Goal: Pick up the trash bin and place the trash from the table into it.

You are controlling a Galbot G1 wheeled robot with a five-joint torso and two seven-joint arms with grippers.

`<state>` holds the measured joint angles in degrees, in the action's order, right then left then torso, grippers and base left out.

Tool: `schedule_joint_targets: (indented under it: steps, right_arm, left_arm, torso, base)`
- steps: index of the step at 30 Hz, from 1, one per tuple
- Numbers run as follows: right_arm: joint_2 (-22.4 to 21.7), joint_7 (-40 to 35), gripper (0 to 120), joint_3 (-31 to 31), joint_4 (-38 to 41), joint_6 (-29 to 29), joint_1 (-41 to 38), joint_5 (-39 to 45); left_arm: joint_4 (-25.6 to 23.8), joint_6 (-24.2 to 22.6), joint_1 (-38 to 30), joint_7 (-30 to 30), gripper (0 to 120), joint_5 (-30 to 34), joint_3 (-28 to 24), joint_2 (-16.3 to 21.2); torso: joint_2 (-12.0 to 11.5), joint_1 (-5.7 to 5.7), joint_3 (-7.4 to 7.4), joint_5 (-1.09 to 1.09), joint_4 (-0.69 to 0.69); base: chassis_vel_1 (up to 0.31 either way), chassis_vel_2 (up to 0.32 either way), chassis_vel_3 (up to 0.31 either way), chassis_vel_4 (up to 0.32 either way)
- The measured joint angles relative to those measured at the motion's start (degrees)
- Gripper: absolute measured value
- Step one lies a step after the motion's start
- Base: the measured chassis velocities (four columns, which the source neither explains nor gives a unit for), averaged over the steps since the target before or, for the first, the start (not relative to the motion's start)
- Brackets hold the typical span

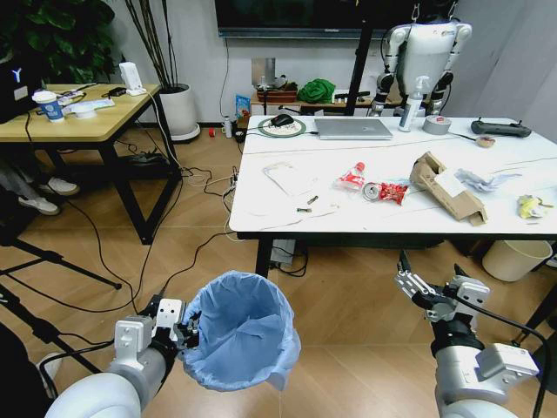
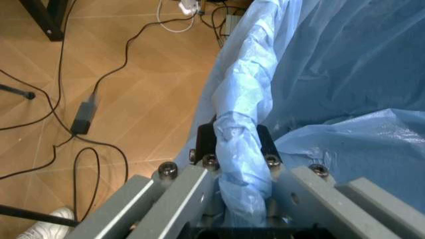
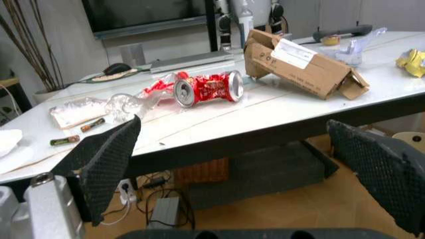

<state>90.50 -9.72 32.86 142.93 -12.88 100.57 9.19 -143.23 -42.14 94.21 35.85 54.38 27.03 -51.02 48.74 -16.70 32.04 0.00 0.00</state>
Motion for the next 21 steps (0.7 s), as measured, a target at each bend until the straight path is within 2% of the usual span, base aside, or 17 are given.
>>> schedule_joint_targets:
  steps: [21]
  right_arm:
    - [-0.3, 0.0, 100, 0.1, 0.3, 0.0, 0.1, 0.1]
  left_arm:
    - [0.0, 0.0, -0.4, 0.0, 0, 0.6, -0.1, -0.1]
  torso:
    - [5.2, -2.18, 3.03, 0.0, 0.0]
  base:
    - [0.0, 0.0, 0.0, 0.0]
